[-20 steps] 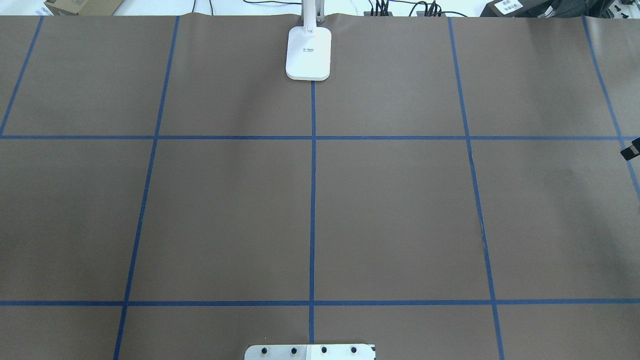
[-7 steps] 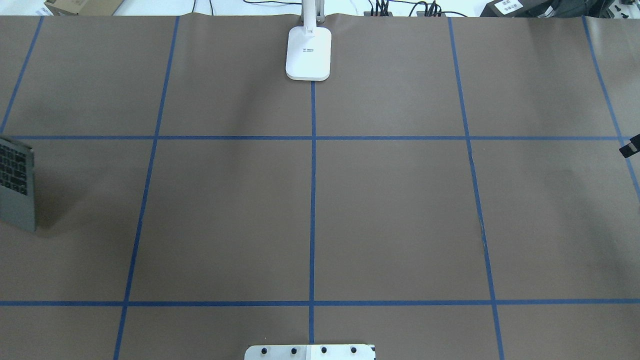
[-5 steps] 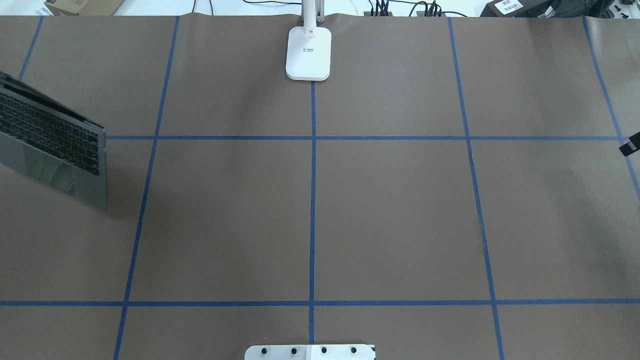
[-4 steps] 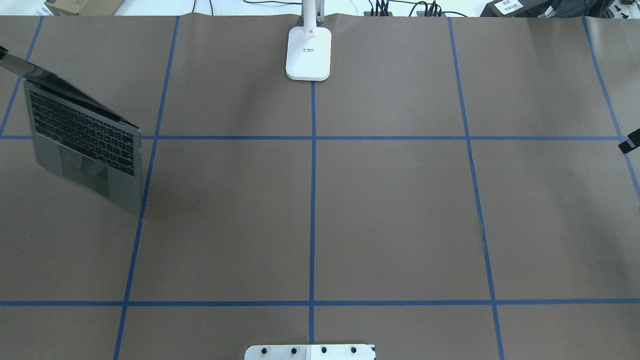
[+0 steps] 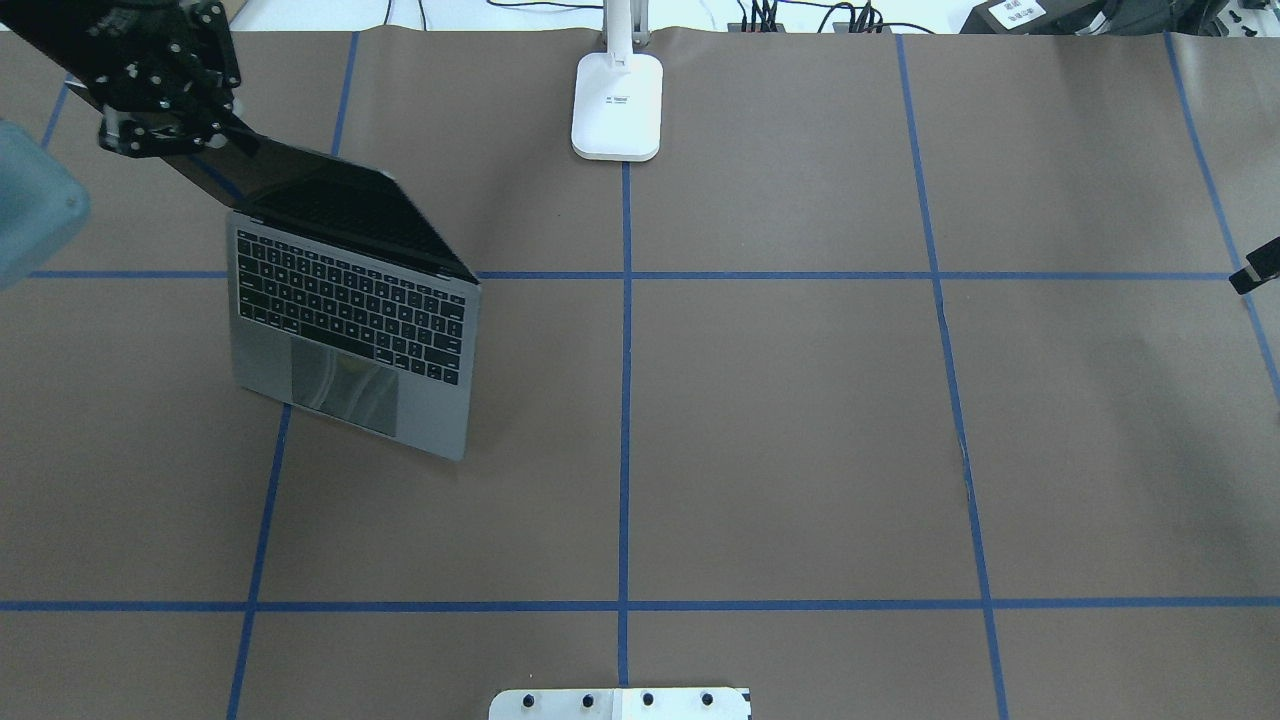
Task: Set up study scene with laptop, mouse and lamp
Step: 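Swing the held laptop with the left gripper in front of the lamp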
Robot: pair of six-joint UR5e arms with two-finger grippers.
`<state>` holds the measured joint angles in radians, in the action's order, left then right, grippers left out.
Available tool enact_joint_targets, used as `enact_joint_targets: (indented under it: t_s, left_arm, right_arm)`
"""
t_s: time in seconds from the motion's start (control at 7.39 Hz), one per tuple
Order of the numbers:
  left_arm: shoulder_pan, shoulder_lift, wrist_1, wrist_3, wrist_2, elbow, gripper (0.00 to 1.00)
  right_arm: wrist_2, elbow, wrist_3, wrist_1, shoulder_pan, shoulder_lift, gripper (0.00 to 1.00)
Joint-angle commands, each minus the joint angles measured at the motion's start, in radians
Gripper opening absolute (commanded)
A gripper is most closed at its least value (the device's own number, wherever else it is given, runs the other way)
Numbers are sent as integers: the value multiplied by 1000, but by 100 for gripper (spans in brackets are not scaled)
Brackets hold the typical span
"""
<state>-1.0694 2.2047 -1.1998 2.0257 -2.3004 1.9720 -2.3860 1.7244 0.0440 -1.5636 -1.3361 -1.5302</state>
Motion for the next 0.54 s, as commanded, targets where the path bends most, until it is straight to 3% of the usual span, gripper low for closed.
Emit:
enact_joint_targets:
  t_s: [0.0,0.41]
  left_arm:
    - [115,183,19,253,44,-112,0]
    - [245,480,8,413,169,-448,0]
  right_arm:
    - [-2,0,20,0,0,1,100]
    - [-4,0,36,-1,0,1,100]
